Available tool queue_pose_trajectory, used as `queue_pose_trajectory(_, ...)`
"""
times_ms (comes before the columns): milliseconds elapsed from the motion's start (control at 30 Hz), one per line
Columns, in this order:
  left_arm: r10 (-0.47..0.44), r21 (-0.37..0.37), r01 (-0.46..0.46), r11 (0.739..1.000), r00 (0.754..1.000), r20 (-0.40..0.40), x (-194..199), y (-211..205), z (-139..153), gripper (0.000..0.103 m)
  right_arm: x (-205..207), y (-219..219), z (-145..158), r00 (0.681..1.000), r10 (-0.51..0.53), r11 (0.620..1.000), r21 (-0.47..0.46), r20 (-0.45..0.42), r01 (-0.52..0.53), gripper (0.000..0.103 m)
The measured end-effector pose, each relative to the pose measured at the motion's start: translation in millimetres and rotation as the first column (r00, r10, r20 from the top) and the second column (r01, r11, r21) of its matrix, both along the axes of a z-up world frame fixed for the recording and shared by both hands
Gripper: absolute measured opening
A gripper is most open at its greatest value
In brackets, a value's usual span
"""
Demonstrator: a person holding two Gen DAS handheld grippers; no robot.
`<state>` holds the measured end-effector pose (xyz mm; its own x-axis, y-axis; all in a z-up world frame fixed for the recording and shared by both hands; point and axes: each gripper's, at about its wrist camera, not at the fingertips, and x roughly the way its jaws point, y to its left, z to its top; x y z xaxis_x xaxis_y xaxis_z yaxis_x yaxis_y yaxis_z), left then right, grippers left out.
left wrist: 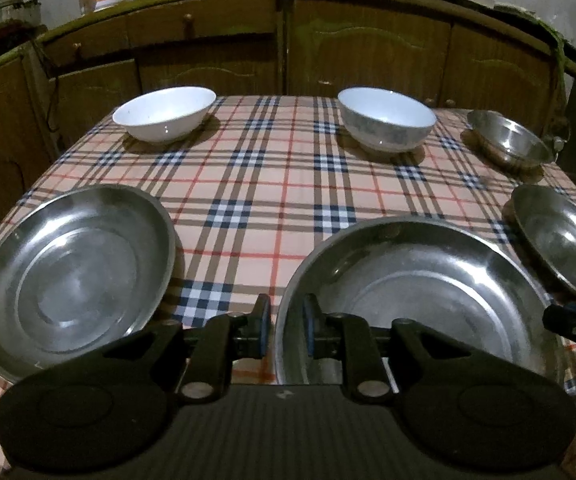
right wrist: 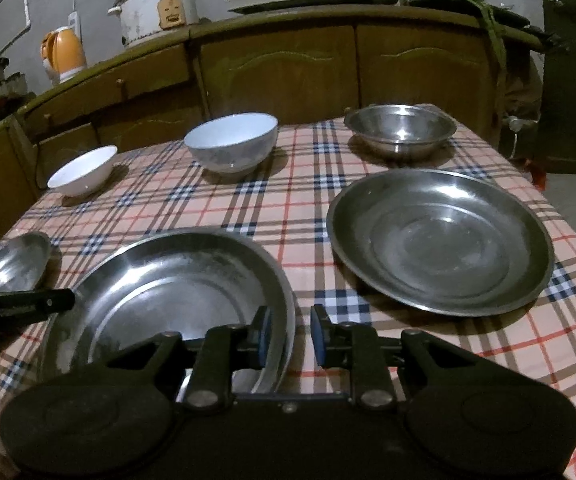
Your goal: Organize plates and bowls
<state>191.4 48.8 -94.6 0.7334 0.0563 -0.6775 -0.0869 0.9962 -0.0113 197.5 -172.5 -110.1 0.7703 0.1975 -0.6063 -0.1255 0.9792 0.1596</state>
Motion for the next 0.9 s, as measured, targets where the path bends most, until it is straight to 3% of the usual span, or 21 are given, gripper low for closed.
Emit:
queue_pose_trajectory(133,-0.005,-0.001,0.005,1.000,1.000,0.011,-0.1,-5.9,5.5,0.031,-1.2,-6.2,11.6,1.000,-0.006,1.000,0.010,0.020,0.006,0.035)
queue_pose_trajectory(533,-0.115,-0.012,0.116,0.993,0.992,0.046,15.3,-52.0,33.9,0.033,0.3,-49.0,42.4,0.993,-0.089,0.996,-0.003,0.072,0.089,0.041)
queue_pose_trajectory(800,-0.175,-0.012,0.176,0.984,0.983,0.060,30.3,-87.0,39.7,0.035,7.0,-90.5,43.6,0.984,-0.163,0.986,-0.017,0.076,0.165,0.052)
queue_pose_trajectory(900,-0.193,-0.022,0.194,0.981,0.980,0.040,40.1,-97.6,35.3,0.039,12.5,-107.1,39.0,0.979,-0.193,0.981,-0.022,0.064,0.195,0.060)
